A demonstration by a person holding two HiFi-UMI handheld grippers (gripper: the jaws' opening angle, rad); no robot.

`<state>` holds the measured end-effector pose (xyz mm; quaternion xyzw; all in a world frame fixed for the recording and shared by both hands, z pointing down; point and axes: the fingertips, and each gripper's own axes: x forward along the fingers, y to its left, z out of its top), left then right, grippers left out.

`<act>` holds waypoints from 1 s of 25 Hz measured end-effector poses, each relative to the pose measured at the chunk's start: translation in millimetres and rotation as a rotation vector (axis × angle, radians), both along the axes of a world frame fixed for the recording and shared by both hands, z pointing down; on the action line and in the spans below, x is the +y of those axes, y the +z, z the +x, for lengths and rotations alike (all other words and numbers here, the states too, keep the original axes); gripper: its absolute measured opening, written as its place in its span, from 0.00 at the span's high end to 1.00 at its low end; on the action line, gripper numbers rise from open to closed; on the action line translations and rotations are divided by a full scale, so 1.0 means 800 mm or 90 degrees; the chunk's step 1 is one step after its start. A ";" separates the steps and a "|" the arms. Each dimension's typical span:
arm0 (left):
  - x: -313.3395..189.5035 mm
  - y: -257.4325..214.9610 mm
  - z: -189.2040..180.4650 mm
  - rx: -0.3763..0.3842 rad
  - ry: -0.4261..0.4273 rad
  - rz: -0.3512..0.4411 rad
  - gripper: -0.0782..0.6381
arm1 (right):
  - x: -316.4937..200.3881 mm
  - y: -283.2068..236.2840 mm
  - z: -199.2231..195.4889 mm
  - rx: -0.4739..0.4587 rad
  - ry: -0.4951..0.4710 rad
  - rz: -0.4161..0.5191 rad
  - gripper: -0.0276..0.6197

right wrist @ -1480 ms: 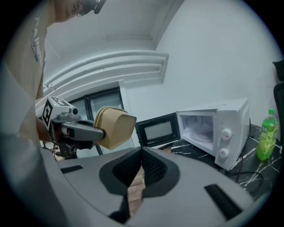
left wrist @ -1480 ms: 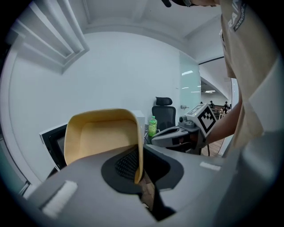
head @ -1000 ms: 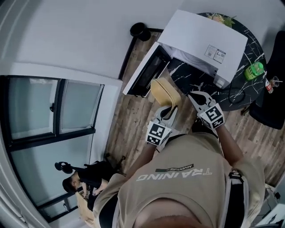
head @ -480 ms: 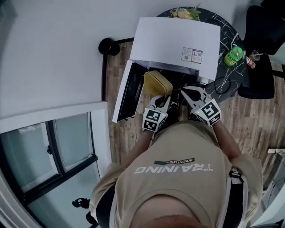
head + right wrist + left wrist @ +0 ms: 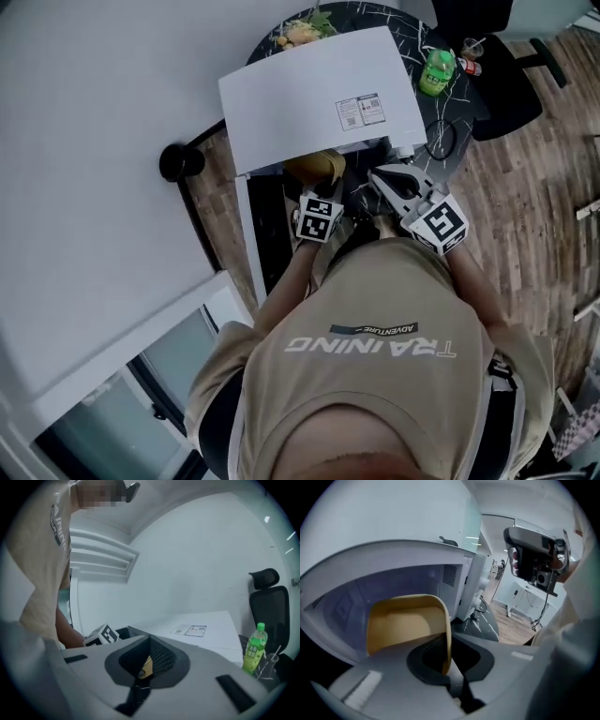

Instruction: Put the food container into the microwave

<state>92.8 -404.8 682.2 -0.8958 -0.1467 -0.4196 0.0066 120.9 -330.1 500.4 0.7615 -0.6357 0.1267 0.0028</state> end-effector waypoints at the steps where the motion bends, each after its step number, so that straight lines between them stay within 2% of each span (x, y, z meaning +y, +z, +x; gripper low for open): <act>1: -0.006 0.005 0.006 0.002 0.011 0.016 0.87 | -0.001 0.002 -0.001 -0.009 0.010 0.000 0.94; 6: -0.028 0.013 0.037 0.006 0.101 0.150 0.87 | -0.012 0.000 -0.010 0.011 0.032 -0.006 0.94; 9: -0.039 0.019 0.056 0.006 0.141 0.205 0.87 | -0.009 -0.001 -0.015 0.026 0.037 -0.015 0.94; 12: -0.046 0.028 0.072 0.002 0.175 0.257 0.87 | -0.001 -0.005 -0.012 0.019 0.061 0.006 0.94; 17: -0.049 0.041 0.086 -0.013 0.210 0.289 0.87 | 0.009 -0.009 -0.011 0.020 0.077 0.009 0.94; 25: -0.052 0.055 0.095 -0.028 0.215 0.320 0.87 | 0.031 -0.003 -0.010 0.011 0.086 0.006 0.94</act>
